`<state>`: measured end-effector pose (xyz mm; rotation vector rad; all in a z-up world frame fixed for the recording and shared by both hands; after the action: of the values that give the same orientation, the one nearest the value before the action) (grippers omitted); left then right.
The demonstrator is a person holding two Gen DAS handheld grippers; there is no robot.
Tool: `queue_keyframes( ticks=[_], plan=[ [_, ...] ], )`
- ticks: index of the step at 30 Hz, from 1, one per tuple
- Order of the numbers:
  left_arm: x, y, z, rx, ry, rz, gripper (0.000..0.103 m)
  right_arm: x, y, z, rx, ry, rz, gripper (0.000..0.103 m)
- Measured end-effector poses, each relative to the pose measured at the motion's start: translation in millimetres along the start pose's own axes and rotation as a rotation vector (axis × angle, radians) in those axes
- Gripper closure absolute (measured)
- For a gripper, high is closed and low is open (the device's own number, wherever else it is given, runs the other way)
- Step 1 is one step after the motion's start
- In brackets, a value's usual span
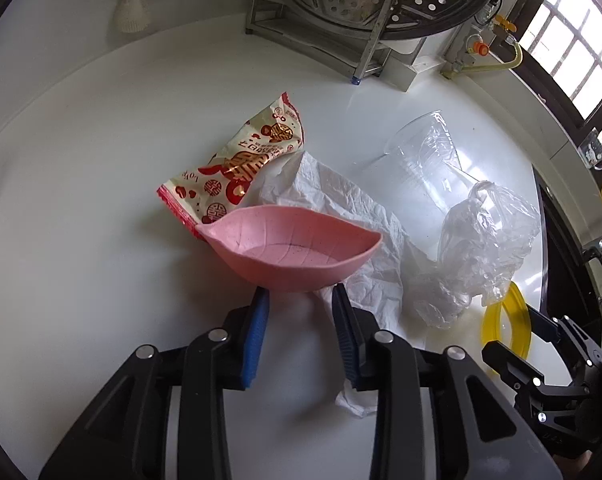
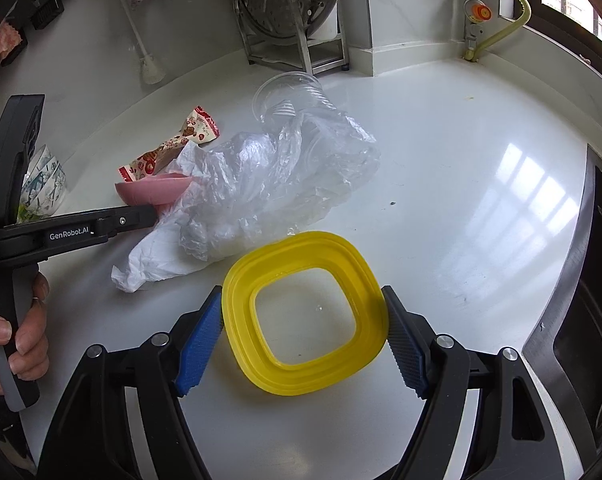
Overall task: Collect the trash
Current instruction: 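Grasp the pink leaf dish rim with the left tool while the right tool holds the yellow ring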
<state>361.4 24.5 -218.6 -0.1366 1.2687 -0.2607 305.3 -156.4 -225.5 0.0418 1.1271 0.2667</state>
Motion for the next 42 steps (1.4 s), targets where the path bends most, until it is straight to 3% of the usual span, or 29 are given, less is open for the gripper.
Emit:
queue_keyframes(
  ticks=[3, 6, 12, 15, 17, 19, 21, 28, 42],
  plan=[
    [-6.7, 7.4, -3.6, -0.092, -0.007, -0.071, 0.034, -1.1, 0.4, 0.5, -0.001, -0.004, -0.001, 0.030],
    [-14.1, 8.3, -4.2, -0.137, -0.026, -0.101, 0.032, -1.8, 0.2, 1.3, -0.001, -0.008, 0.000, 0.030],
    [-3.7, 15.7, -2.0, -0.223, 0.010, -0.040, 0.032, -2.7, 0.5, 3.1, -0.006, -0.021, -0.001, 0.030],
    [-2.4, 22.5, -0.6, -0.276, -0.002, -0.020, 0.041, -2.4, 0.4, 2.6, -0.006, -0.023, -0.002, 0.030],
    [0.2, 20.4, 2.8, -0.273, -0.005, -0.001, 0.056, -1.6, -0.2, 2.2, -0.004, -0.020, -0.001, 0.030],
    [3.6, 16.3, 5.9, -0.251, 0.005, 0.033, 0.079, -1.7, -0.7, 1.6, -0.003, -0.020, -0.002, 0.030],
    [7.5, 13.3, 7.2, -0.246, 0.018, 0.009, 0.092, -2.6, -0.6, 1.5, 0.000, -0.021, 0.000, 0.030],
    [0.1, 14.1, 7.0, -0.227, -0.006, -0.034, 0.098, -7.4, -2.5, -0.5, 0.016, -0.030, 0.002, 0.030],
    [-39.5, 29.5, 1.5, -0.141, -0.047, -0.028, 0.099, -22.7, 6.3, -6.2, 0.069, -0.048, 0.039, 0.030]
  ],
)
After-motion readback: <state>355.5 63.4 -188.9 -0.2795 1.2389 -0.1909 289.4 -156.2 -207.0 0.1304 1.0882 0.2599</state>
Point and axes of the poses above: each gripper's, at about its wrist camera, not at the fingertips, and x roughly the way its jaws point, y to its left, z to its top, the point moved 6 cm from there along x, roughly the way its jaws point, and after that the axes turned 9 degrees about y, right-handed, at the moved point
